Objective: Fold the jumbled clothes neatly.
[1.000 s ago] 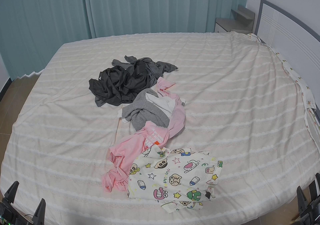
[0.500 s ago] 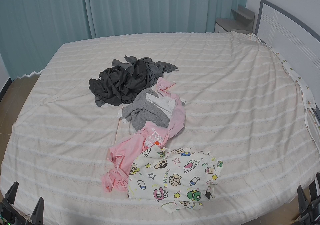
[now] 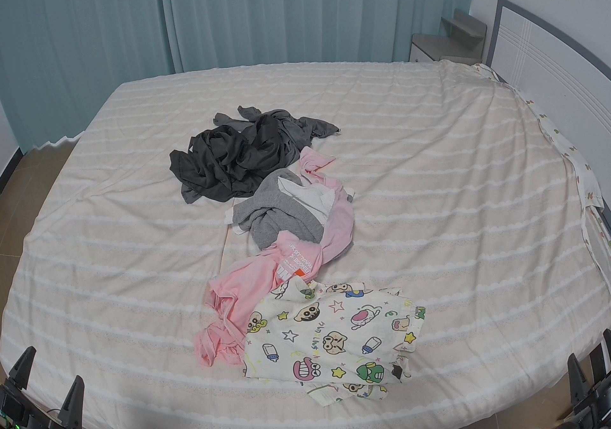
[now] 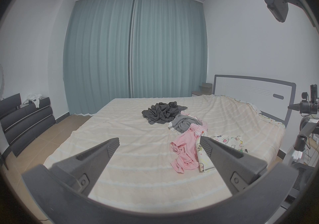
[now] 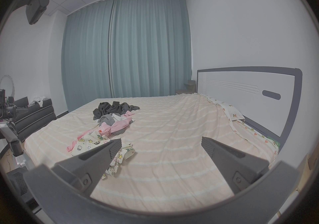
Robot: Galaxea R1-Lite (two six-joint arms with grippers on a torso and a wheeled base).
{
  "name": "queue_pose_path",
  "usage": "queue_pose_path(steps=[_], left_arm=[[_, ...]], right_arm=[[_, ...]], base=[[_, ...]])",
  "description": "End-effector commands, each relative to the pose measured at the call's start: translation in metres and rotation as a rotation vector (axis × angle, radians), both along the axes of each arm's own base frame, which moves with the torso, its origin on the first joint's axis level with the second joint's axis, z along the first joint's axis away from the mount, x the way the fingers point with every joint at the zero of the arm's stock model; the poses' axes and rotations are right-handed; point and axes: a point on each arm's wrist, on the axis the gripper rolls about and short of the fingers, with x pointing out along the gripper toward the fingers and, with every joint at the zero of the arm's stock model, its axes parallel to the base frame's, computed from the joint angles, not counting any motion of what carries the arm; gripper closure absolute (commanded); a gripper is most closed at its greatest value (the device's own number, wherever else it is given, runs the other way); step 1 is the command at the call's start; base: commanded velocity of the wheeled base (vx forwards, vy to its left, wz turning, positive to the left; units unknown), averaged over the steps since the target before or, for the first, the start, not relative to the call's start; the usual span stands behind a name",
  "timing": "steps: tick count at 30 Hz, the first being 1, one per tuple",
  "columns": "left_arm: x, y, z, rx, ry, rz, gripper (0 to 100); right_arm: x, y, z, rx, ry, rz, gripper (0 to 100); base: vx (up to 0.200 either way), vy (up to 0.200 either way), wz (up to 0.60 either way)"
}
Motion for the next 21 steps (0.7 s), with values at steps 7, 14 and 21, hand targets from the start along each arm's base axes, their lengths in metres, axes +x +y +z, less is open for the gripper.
queue_pose_path(steps=[7, 14, 21], left_arm=[[0.0008, 0.0, -0.0041, 0.0, 0.011, 0.0, 0], [0.0008, 0.0, -0.0041, 0.0, 0.011, 0.0, 0], [0.0008, 0.0, -0.0041, 0.0, 0.011, 0.0, 0]], right_arm=[[0.0003, 0.0, -0.0043, -0.001, 0.003, 0.0, 0], [0.0003, 0.0, -0.0043, 0.002, 0.003, 0.0, 0], [0.0003, 0.0, -0.0043, 0.002, 0.003, 0.0, 0]], base=[[0.0, 0.0, 0.0], [0.0, 0.0, 0.0], [0.0, 0.0, 0.0]])
